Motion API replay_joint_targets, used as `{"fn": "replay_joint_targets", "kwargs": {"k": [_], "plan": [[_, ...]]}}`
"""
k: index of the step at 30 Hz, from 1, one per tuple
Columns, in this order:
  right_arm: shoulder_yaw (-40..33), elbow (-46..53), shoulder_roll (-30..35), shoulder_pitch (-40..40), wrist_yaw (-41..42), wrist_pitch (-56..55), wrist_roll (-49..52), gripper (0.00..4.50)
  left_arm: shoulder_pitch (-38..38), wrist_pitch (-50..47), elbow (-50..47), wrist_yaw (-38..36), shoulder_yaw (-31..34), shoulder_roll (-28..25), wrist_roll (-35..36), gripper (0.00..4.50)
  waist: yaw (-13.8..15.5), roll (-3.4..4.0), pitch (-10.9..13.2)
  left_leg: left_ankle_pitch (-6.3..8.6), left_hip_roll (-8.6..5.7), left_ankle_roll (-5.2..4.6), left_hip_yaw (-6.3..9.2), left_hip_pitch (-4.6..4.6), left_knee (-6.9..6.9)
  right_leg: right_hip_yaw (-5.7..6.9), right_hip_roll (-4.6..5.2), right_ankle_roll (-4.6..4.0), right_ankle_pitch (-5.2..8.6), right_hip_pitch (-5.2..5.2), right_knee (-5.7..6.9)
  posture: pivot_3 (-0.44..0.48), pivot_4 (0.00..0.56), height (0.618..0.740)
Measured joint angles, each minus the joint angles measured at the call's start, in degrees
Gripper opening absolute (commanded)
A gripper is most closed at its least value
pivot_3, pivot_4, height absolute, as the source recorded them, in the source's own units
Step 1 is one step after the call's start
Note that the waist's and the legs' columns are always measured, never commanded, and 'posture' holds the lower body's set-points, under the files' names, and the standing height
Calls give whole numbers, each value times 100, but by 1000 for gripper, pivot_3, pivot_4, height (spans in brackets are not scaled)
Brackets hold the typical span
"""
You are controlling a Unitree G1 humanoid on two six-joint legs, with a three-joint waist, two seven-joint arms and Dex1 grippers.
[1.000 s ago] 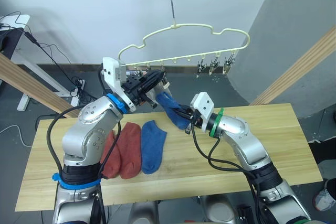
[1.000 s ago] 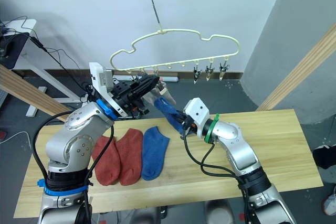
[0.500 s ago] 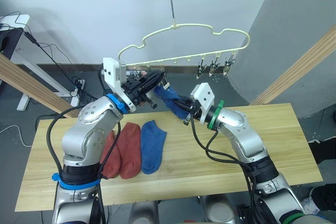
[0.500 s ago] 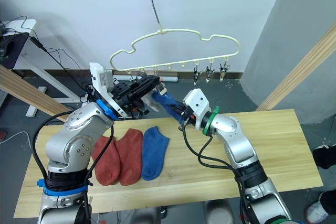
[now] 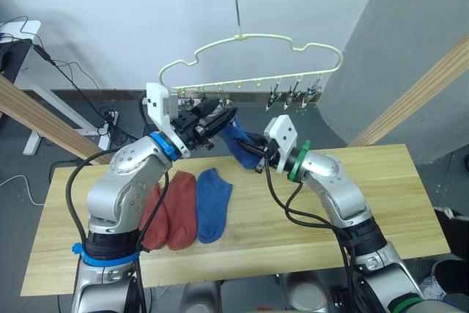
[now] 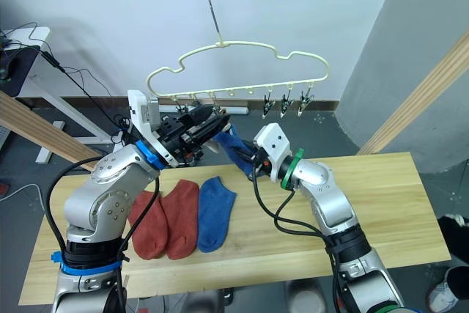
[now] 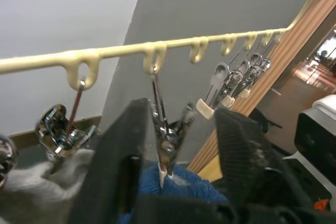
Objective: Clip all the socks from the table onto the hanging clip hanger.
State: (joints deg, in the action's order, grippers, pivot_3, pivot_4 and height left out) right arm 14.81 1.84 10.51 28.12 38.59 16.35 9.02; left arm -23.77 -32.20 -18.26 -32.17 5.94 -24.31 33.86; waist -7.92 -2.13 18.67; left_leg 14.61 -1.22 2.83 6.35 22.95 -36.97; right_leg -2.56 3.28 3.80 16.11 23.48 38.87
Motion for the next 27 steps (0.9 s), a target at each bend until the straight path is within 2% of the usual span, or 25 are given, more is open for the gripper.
{"fn": "replay_joint_targets", "kwargs": {"k": [1, 6, 8, 9, 13, 20, 27], "plan": [[36, 6, 29, 2, 0, 26, -51, 2058, 38, 1, -25, -19, 0, -57, -7, 2727, -3, 0, 0, 0, 0, 0, -1, 0, 0, -1, 0, 0, 0, 1, 0, -194, 316, 740], [138, 92, 389, -55, 14, 151, -276, 2058, 296, 22, -135, -94, 20, -254, -87, 2727, 5, 0, 0, 0, -1, 0, -1, 2, 0, -2, 1, 0, 0, 2, -1, -195, 313, 740], [170, 405, 582, -197, 49, 293, -323, 2058, 428, 23, -231, -177, 21, -392, -86, 2727, 5, 0, 0, 0, -1, 0, 0, 3, 2, -2, 1, 0, 0, 3, -2, -194, 310, 740], [170, 779, 852, -391, 121, 465, -320, 2058, 670, 44, -361, -353, 38, -663, -99, 2727, 5, 0, 0, 1, 1, 2, 1, 4, 6, -3, 1, 0, 0, 5, -5, -195, 310, 740], [-246, 1496, 1384, -650, 30, 1248, -309, 2058, 1187, 184, -478, -802, 128, -1126, -135, 2727, 9, 1, 0, 2, 1, 3, 3, 7, 3, -13, 4, -1, 0, 11, -5, -201, 309, 740], [-849, 2558, 1383, -358, -413, 2320, -44, 2058, 1398, 379, -976, -1498, 136, -1483, 120, 2727, 7, 1, 0, 1, 3, 3, -3, 6, 2, -6, 1, -10, -6, 10, -1, -220, 299, 740], [-1008, 2784, 1220, -222, -843, 2673, 18, 2058, 1236, 376, -1073, -1565, 92, -1448, 203, 2727, 0, 1, 0, 1, 3, 3, -7, 7, 3, -3, 0, -10, -6, 10, -3, -234, 292, 740]]}}
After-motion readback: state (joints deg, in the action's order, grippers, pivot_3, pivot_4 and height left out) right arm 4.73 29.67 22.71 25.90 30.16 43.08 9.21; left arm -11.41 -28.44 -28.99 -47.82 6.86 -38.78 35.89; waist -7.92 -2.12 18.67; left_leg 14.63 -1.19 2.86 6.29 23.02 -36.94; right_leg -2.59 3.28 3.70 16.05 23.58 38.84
